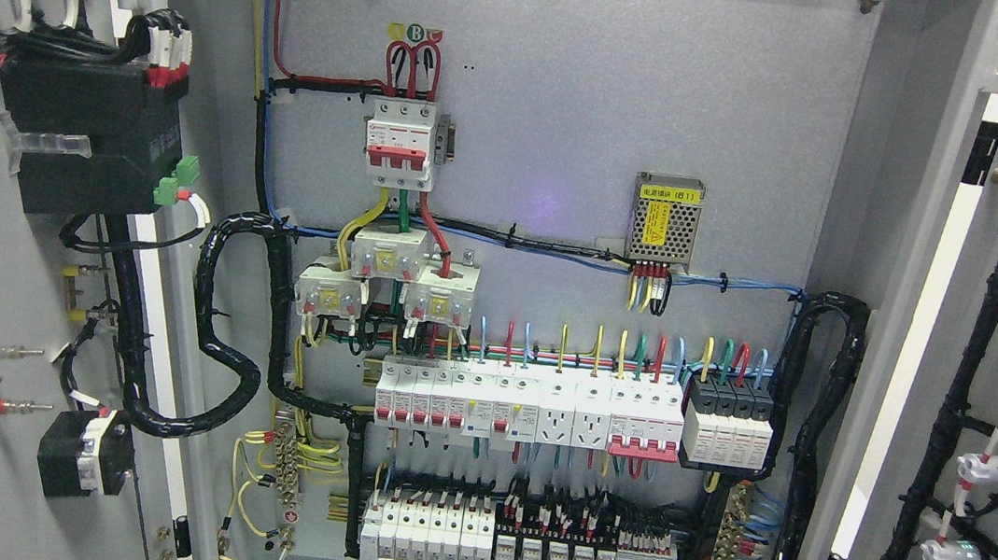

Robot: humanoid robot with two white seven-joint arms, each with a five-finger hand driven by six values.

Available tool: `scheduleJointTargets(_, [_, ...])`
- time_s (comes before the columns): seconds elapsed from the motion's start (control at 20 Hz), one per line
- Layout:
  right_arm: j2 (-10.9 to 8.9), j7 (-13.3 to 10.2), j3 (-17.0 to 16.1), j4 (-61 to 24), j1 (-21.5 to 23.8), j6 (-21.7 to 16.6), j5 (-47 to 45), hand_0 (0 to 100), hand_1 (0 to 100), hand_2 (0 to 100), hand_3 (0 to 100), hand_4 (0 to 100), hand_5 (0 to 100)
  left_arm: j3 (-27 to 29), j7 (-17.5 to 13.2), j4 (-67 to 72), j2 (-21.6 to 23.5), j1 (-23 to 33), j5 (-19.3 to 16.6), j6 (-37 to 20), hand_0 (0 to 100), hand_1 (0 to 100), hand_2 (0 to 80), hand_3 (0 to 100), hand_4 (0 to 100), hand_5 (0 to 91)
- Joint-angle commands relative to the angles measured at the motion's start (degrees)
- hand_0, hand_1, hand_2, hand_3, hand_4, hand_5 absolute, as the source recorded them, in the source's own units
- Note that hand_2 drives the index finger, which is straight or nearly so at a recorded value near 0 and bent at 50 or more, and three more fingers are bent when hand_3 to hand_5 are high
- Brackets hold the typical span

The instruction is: Open door with both hands

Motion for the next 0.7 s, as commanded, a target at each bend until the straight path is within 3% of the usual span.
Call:
scheduleJointTargets(0.0, [-2.06, -0.01, -2.27, 0.44, 0.17, -7.25, -3.06, 0, 0, 0, 0, 0, 0, 2.35, 0.5, -0.58, 0.05, -0.42, 1.16, -31.1, 0, 0, 0.0, 0, 3, 0.0])
scheduleJointTargets(0.4, [-2.5, 0.17, -4.64, 2.19, 0.61, -7.34, -3.25, 0, 0, 0, 0, 0, 0, 4.9, 0.59, -0.49, 0.14, -0.42, 5.03, -34.09, 0, 0, 0.0, 0, 3, 0.0])
scheduleJointTargets(0.65, [-2.94, 0.35, -4.64, 2.19, 0.78, -7.34, -3.25, 0, 0, 0, 0, 0, 0, 7.62, 0.59, -0.31, 1.98, -0.42, 9.51, -36.9, 0, 0, 0.0, 0, 3, 0.0])
